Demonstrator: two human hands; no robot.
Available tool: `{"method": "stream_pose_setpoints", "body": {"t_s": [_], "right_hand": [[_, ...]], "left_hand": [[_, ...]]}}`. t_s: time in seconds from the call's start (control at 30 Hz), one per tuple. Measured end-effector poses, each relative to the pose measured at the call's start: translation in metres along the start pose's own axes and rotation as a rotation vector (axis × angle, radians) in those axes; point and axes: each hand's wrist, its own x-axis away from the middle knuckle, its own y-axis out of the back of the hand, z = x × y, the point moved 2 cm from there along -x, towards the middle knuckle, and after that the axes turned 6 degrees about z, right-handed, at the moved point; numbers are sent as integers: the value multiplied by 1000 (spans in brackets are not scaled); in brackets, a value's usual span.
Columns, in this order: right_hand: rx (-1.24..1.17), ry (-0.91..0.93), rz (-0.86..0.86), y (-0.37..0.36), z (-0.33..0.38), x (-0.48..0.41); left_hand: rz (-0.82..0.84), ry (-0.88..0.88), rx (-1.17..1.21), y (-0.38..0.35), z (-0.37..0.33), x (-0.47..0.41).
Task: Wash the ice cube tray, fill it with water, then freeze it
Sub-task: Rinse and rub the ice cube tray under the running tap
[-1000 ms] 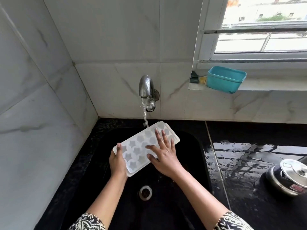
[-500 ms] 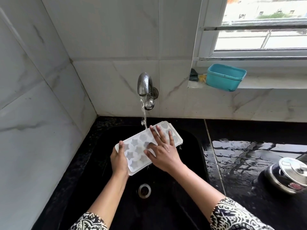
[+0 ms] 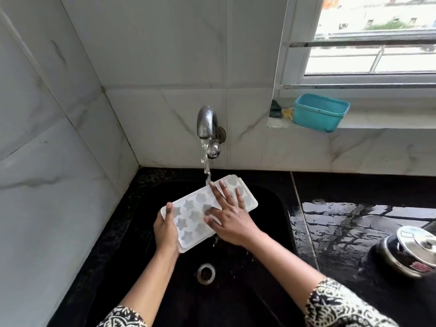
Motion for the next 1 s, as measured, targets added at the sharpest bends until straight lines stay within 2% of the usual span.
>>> {"method": "stream_pose_setpoints", "body": {"t_s": [0.1, 0.2, 0.43, 0.53, 0.63, 0.77, 1.0], "right_hand": [[258, 203, -85, 8, -14, -8], [388, 355, -77, 13, -26, -19], [497, 399, -16, 26, -46, -25], [416, 307, -94, 23, -46, -17], [226, 164, -123, 16, -36, -6], [-3, -91, -81, 5, -9, 2], [-398, -346, 74, -1, 19, -16]], "left_hand": [[20, 23, 4, -1, 1, 0], [14, 62, 16, -4, -2, -6], [32, 88, -9, -7, 1, -7], [27, 54, 2, -15, -3, -5], [3, 44, 30, -23, -5, -3], [-39, 56, 43, -24, 3, 4], [-73, 16, 59, -17, 7, 10]]}}
